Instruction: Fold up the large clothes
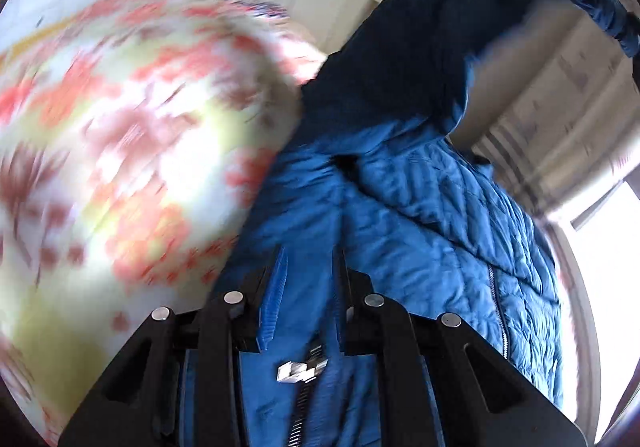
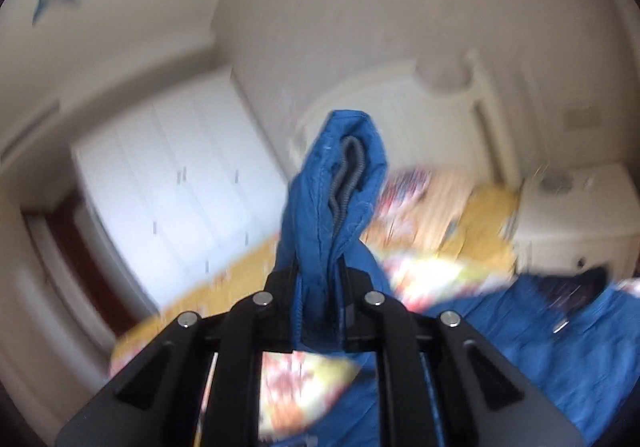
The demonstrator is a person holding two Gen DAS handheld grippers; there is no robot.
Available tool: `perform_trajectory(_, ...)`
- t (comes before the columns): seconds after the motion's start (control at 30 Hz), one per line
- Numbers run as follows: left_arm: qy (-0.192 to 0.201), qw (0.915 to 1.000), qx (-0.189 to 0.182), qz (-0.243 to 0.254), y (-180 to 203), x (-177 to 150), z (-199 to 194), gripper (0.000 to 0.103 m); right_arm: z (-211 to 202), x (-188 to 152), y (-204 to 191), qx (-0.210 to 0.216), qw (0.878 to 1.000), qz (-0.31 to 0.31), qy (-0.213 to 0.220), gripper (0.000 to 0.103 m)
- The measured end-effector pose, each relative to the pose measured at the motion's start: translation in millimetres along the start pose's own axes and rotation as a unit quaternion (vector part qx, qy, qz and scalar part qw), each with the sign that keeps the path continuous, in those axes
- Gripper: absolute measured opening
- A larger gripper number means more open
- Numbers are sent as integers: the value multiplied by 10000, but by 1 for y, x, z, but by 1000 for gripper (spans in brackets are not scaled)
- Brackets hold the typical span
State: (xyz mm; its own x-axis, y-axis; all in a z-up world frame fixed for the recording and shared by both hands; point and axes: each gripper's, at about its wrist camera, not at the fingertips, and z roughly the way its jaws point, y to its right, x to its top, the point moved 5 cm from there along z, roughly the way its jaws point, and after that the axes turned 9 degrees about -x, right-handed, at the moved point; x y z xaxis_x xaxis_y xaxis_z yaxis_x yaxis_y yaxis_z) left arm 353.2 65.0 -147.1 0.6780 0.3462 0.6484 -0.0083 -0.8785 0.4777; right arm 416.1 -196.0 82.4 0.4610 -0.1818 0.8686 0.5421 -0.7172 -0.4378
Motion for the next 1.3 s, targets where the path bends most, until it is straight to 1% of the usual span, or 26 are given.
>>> perform_trajectory(0.1, -119, 9993, 22, 347, 25, 22, 16, 9, -38, 36, 42, -393, 9990, 199, 63, 12)
perform_trajectory(0.13, -112, 9991, 38, 402, 32, 28, 19, 9, -48, 41, 54, -515, 9984, 237, 87, 12)
perform_trajectory(0.2, -207, 9985, -32, 498, 49, 39, 43, 9, -63, 46, 75, -656, 9971, 368, 105, 12)
perform_trajectory(0.27, -296, 9982, -91, 505, 62, 41, 62, 9, -67, 44, 89, -693, 9963, 501, -12, 12)
perform_trajectory(0.37, -402, 9971, -125, 637, 84, 32, 82, 9, -63, 40, 84, -734, 9963, 406, -168, 12)
perform_trajectory(0.5, -403, 9951, 13, 904, 108, 23, 99, 9, -54, 53, 60, -419, 9982, 391, -163, 12)
perform_trajectory(0.57, -634, 9857, 273, 1536, 128, 16, 115, 9, -47, 60, 48, -221, 9987, 428, -143, 12)
perform_trajectory(0.6, -791, 9773, 461, 1908, 136, 14, 123, 9, -43, 62, 41, -162, 9989, 409, -145, 12)
perform_trajectory(0.63, -943, 9664, 760, 2268, 140, 15, 132, 9, -41, 65, 36, -125, 9991, 381, -150, 12)
perform_trajectory(0.67, -1078, 9581, 1096, 2416, 136, 19, 138, 9, -38, 66, 29, -93, 9993, 337, -158, 12)
perform_trajectory(0.7, -1175, 9529, 1296, 2476, 131, 23, 140, 9, -36, 67, 23, -96, 9995, 264, -161, 12)
perform_trajectory(0.73, -1221, 9453, 1607, 2562, 119, 32, 138, 9, -37, 67, 18, -117, 9996, 203, -152, 12)
perform_trajectory(0.77, -1151, 9397, 1826, 2654, 110, 38, 134, 12, -40, 71, 14, -149, 9997, 152, -135, 12)
perform_trajectory(0.83, -878, 9168, 2533, 2960, 86, 51, 120, 12, -46, 71, 21, -308, 9994, 81, -106, 12)
perform_trajectory(0.87, -830, 9030, 2855, 3102, 67, 56, 114, 12, -50, 71, 30, -439, 9990, 89, -90, 12)
perform_trajectory(0.9, -874, 8979, 2927, 3169, 53, 57, 109, 12, -53, 73, 37, -544, 9984, 114, -79, 12)
perform_trajectory(0.93, -970, 8931, 2906, 3295, 36, 56, 105, 12, -55, 73, 51, -675, 9975, 193, -75, 12)
perform_trajectory(0.97, -1029, 8910, 2840, 3389, 27, 54, 103, 12, -57, 70, 67, -796, 9963, 319, -91, 12)
perform_trajectory(1.03, -1127, 8936, 2638, 3453, 13, 49, 98, 12, -60, 55, 109, -960, 9927, 691, -230, 12)
perform_trajectory(1.07, -1158, 8923, 2550, 3541, 9, 44, 96, 12, -62, 36, 133, -994, 9904, 899, -345, 12)
perform_trajectory(1.1, -1174, 8866, 2542, 3681, 7, 39, 94, 12, -64, 22, 148, -1069, 9882, 1019, -402, 13)
perform_trajectory(1.13, -1195, 8808, 2531, 3819, 5, 36, 93, 12, -69, -3, 168, -1168, 9850, 1180, -474, 13)
perform_trajectory(1.17, -1201, 8805, 2448, 3879, 3, 33, 90, 12, -75, -21, 181, -1241, 9824, 1293, -519, 13)
perform_trajectory(1.23, -1298, 8898, 2211, 3775, -5, 36, 80, 12, -90, -80, 226, -1644, 9698, 1661, -704, 13)
perform_trajectory(1.27, -1377, 8929, 2137, 3715, -8, 38, 76, 13, -93, -105, 244, -1844, 9624, 1806, -850, 13)
perform_trajectory(1.3, -1479, 8980, 2005, 3625, -10, 40, 72, 13, -94, -142, 270, -2109, 9496, 2018, -1141, 13)
